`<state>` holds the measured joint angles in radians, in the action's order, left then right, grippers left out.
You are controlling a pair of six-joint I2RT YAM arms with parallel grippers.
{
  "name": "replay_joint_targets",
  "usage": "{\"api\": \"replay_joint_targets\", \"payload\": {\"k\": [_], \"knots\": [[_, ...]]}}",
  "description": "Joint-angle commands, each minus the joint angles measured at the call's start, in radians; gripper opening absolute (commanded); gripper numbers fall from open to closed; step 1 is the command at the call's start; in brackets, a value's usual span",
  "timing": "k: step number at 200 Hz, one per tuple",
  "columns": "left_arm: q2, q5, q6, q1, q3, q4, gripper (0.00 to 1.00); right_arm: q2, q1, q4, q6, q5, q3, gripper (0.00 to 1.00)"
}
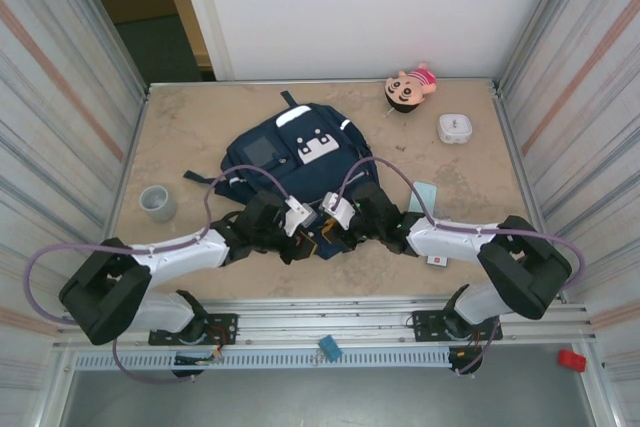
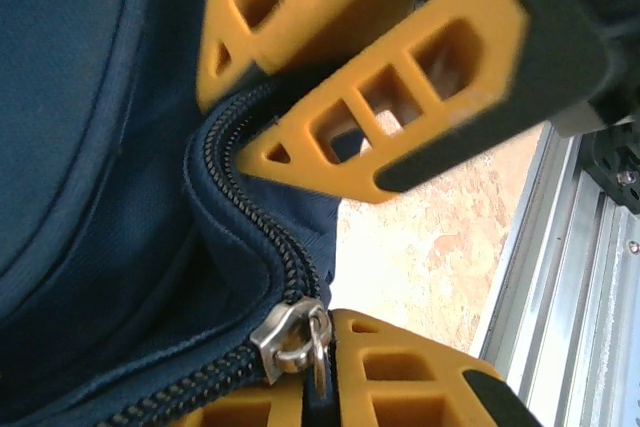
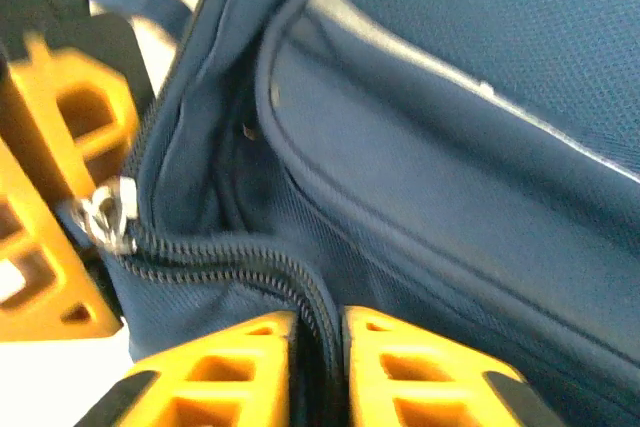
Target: Pack books, pencil case, and school supplies into a backpack
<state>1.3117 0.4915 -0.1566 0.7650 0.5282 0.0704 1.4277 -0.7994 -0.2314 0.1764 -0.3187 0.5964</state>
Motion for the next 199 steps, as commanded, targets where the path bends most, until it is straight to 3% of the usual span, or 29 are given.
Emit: {"api": "replay_joint_targets", "payload": {"k": [1, 19, 62, 79, 105, 139, 176, 199], "knots": [[-0.004, -0.010, 0.016, 0.008, 0.008, 0.021, 0.12, -0.088, 0.049, -0.058, -0.010, -0.151, -0.014, 0.43], [-0.025, -0.017, 0.012, -0.001, -0.022, 0.026, 0.12, -0.129, 0.101, 0.066, 0.032, -0.206, -0.021, 0.53], [-0.030, 0.008, 0.069, -0.001, -0.013, -0.023, 0.20, -0.184, 0.145, 0.174, 0.046, -0.238, -0.036, 0.55], [-0.002, 0.049, 0.078, 0.003, 0.010, -0.015, 0.22, -0.180, 0.093, 0.206, 0.096, -0.121, -0.020, 0.53], [0.034, 0.071, 0.072, 0.004, 0.033, 0.000, 0.15, -0.143, 0.057, 0.240, 0.167, -0.014, 0.003, 0.51], [0.024, 0.062, 0.074, 0.005, 0.012, 0.035, 0.04, -0.060, 0.095, 0.160, 0.176, -0.026, 0.010, 0.32], [0.010, 0.046, 0.090, 0.006, 0.017, 0.032, 0.02, -0.026, 0.068, 0.105, 0.156, -0.044, 0.018, 0.11], [0.038, 0.055, 0.113, 0.019, 0.067, 0.001, 0.03, -0.031, 0.061, 0.048, 0.118, -0.092, 0.003, 0.04]]}}
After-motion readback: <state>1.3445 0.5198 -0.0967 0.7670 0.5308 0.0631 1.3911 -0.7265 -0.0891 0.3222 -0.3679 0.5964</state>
